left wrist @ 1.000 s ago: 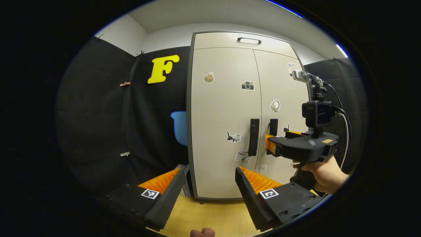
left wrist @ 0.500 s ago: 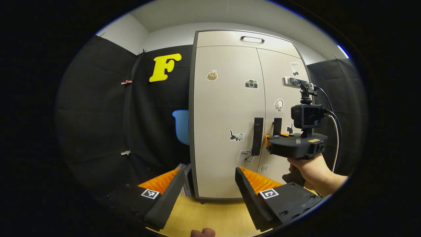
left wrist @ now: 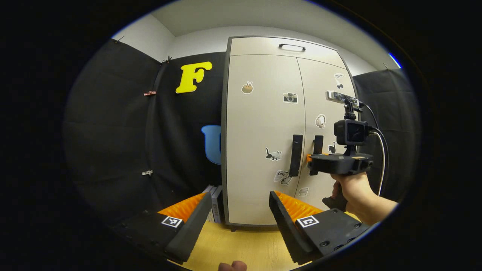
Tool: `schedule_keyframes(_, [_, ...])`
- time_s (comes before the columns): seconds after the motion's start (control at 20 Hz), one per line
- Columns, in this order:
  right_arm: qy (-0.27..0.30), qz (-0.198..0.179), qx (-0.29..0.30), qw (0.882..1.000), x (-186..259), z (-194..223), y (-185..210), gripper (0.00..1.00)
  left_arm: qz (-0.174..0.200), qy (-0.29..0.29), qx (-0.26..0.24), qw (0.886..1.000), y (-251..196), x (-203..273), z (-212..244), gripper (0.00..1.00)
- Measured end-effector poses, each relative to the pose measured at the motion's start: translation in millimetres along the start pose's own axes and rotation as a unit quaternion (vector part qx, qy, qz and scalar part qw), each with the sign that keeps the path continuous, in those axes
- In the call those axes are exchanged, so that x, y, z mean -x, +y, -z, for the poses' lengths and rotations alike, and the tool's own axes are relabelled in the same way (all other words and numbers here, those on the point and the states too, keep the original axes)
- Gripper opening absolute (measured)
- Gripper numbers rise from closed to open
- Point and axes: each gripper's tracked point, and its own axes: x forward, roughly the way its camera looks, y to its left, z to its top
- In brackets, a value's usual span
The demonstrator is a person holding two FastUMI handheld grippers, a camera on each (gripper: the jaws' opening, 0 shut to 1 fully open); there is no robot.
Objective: Open the right door of the double-door shoe cabinet with the right hand, and open the left door with the left hand.
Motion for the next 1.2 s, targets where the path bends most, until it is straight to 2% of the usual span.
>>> schedule_keyframes(0.15, [0.002,-0.008,0.001,1.000,7.8,0.2,-0.1,0.12,-0.001,-0.005,-0.002,1.000,-0.5,9.6,-2.6,0.95])
schedule_keyframes(0.65, [-0.012,-0.056,-0.007,0.998,59.8,-0.8,-19.3,0.12,0.004,-0.012,-0.007,1.000,-21.3,28.9,-7.2,0.95])
schedule_keyframes(1.2, [-0.022,-0.072,-0.020,0.997,96.2,-0.1,-56.1,0.11,0.014,-0.016,-0.014,1.000,-54.8,26.7,-10.4,0.95])
